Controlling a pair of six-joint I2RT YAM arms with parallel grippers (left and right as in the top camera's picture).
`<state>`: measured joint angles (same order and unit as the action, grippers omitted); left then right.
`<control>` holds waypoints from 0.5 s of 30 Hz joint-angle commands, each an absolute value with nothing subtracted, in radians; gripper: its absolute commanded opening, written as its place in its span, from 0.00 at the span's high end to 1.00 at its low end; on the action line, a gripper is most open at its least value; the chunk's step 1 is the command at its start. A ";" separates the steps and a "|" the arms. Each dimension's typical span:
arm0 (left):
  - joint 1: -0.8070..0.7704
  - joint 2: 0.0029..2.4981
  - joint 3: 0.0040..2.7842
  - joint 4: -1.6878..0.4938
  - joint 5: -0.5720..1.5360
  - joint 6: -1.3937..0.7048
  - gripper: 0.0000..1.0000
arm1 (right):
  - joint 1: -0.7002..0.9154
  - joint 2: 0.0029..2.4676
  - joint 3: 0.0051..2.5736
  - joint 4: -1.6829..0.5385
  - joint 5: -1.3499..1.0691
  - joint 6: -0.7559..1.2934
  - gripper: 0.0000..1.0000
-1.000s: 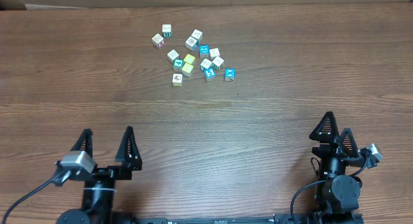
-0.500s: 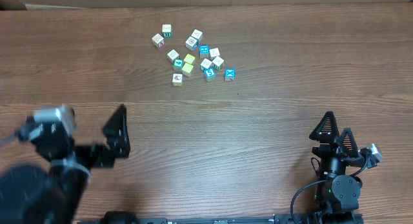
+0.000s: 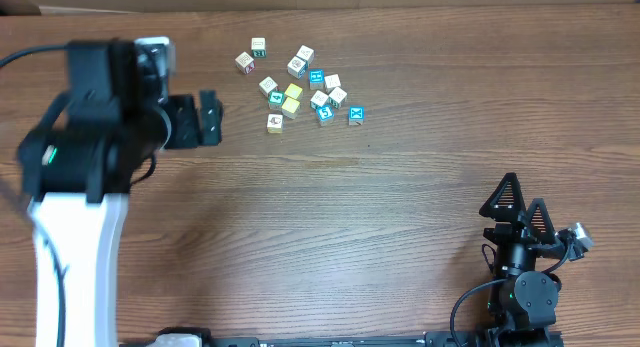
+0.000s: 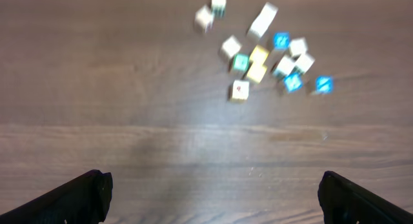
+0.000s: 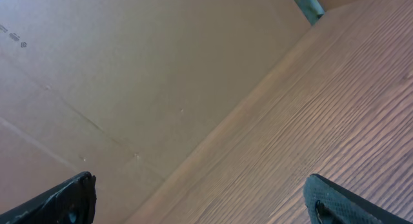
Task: Form a circle
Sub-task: 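Raise the left arm and reach toward the block cluster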
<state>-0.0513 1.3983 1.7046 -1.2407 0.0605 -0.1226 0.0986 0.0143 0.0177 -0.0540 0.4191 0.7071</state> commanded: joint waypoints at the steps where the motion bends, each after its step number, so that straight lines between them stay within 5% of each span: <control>1: -0.046 1.499 1.729 -1.254 0.072 -0.101 0.00 | 0.095 0.003 0.008 -0.054 0.426 0.706 0.00; 15: -0.046 1.820 1.729 -1.245 0.072 -0.135 0.00 | 0.095 0.003 0.008 -0.054 0.426 0.707 0.00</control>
<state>-0.0513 1.7939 1.7050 -1.2510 0.0605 -0.1242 0.0986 0.0143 0.0177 -0.0540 0.4194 0.7071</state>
